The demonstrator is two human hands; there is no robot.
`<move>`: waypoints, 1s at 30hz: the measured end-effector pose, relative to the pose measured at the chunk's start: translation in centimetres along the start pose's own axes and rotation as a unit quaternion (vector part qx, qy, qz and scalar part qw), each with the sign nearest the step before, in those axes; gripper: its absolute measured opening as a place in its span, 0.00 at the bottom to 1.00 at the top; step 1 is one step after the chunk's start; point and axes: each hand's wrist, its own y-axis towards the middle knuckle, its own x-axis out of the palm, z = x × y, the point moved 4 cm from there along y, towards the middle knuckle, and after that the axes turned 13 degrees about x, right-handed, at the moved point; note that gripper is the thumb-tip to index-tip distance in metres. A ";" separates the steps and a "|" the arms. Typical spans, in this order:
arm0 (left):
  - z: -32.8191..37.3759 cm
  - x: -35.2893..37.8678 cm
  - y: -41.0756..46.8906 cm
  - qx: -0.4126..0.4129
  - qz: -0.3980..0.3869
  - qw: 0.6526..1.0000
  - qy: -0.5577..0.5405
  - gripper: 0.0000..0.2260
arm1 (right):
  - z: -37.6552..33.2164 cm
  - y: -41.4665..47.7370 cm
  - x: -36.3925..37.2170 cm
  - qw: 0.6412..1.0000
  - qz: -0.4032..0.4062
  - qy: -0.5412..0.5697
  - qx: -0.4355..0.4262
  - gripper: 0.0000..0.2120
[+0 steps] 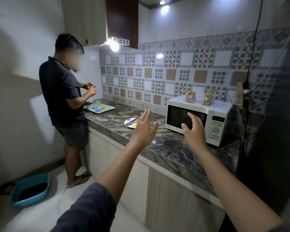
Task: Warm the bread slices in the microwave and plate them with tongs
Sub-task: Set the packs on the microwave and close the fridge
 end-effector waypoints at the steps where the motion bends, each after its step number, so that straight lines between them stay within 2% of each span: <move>1: -1.7 0.6 1.4 -0.001 -0.006 1.000 -0.003 0.27 | 0.4 1.7 1.0 1.000 0.000 -0.004 0.002 0.22; 4: -6.3 2.6 6.4 -0.001 -0.014 1.000 -0.013 0.27 | 1.6 7.0 3.8 1.000 0.020 -0.016 0.012 0.22; 9: -12.4 7.7 15.4 0.045 -0.054 0.997 -0.044 0.27 | 4.4 15.6 7.0 0.995 0.078 -0.050 0.044 0.22; 15: -16.3 14.3 24.5 0.089 -0.100 0.988 -0.083 0.27 | 7.6 24.1 7.8 0.982 0.143 -0.089 0.089 0.21; 22: -15.5 25.7 31.2 0.122 -0.154 0.969 -0.150 0.27 | 13.4 31.9 3.3 0.965 0.198 -0.115 0.128 0.21; 30: -13.0 39.6 33.8 0.101 -0.218 0.947 -0.215 0.25 | 20.1 40.2 -2.8 0.960 0.207 -0.135 0.135 0.21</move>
